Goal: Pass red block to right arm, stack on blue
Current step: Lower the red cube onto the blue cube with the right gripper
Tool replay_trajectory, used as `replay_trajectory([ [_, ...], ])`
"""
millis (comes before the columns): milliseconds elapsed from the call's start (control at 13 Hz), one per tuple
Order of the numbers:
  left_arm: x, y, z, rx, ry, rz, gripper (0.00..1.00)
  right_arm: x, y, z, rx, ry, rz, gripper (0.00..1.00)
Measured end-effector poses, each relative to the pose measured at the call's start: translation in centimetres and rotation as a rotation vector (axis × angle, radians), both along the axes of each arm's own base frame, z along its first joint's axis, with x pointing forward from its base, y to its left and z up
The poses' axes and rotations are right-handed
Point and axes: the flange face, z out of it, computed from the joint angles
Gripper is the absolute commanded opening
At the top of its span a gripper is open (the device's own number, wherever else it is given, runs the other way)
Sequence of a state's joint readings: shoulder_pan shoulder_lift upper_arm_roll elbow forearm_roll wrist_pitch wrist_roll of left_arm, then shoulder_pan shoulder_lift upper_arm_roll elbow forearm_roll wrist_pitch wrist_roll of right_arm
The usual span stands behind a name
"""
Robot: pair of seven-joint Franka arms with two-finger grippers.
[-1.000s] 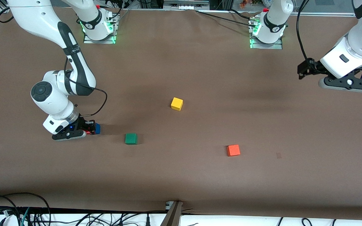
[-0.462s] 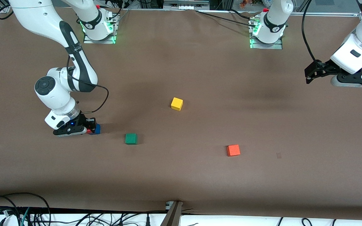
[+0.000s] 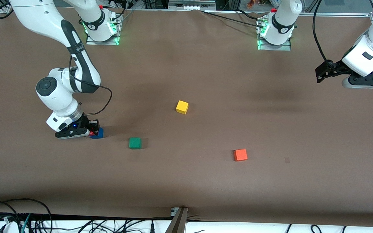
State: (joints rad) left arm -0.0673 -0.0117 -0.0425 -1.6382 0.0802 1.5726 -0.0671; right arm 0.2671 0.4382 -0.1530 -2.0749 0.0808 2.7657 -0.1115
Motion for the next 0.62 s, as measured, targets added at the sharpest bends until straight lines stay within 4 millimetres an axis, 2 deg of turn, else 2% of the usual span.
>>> replay_trajectory([
  [77,0.0,0.0,0.0,0.000,0.001,0.000,1.00,0.0,0.0,0.0,0.000,-0.003,0.000,1.00],
  [385,0.0,0.0,0.0,0.000,0.001,0.002,1.00,0.2,0.0,0.8,0.002,-0.003,0.002,1.00],
  [615,0.0,-0.1,0.0,0.000,0.001,0.002,1.00,1.8,-0.2,3.3,-0.005,0.084,0.003,1.00],
])
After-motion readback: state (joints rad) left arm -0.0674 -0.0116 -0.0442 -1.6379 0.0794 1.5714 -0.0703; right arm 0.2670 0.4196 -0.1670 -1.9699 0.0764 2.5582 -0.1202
